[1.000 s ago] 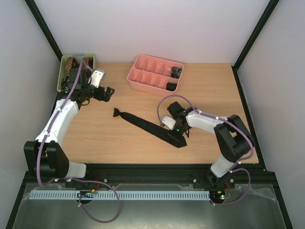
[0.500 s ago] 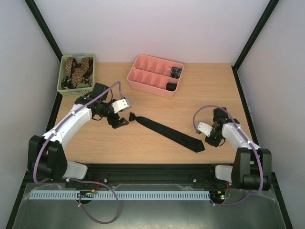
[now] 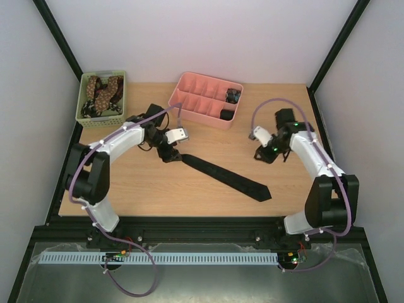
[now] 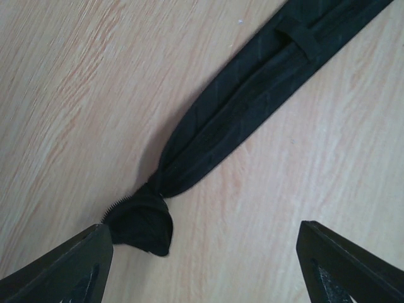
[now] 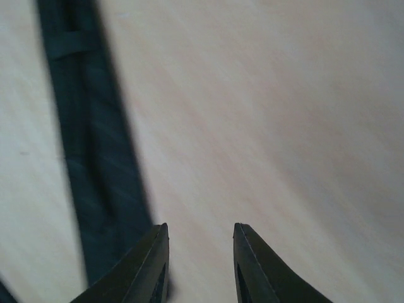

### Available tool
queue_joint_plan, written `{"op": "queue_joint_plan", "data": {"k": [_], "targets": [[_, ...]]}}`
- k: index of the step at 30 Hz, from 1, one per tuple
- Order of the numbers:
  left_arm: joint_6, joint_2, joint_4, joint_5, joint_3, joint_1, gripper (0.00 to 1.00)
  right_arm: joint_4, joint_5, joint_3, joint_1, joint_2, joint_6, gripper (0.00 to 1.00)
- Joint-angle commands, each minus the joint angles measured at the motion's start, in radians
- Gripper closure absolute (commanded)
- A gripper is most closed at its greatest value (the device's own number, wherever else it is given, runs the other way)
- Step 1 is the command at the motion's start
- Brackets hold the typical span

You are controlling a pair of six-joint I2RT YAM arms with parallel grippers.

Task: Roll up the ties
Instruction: Rotate the tie at the center of the board.

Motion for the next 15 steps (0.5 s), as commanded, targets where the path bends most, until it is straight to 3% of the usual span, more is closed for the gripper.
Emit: {"op": "queue_joint_plan", "data": {"k": [1, 5, 12, 15], "targets": [[0.002, 0.103, 0.009, -0.020, 0.091, -0.028, 0.19, -0.067, -0.092, -0.106, 0.131, 0.003, 0.213, 0.70], [0.000, 0.213, -0.019, -0.037, 0.191, -0.058, 0.23, 0.005, -0.053, -0.179, 0.210, 0.026, 0.290, 0.70], [0.047, 0.337, -0.066, -0.039, 0.249, -0.074, 0.22, 0.109, 0.047, -0.278, 0.216, 0.071, 0.293, 0.69], [0.073, 0.397, -0.152, -0.019, 0.296, -0.074, 0.28, 0.134, 0.084, -0.314, 0.216, 0.084, 0.278, 0.69]]}}
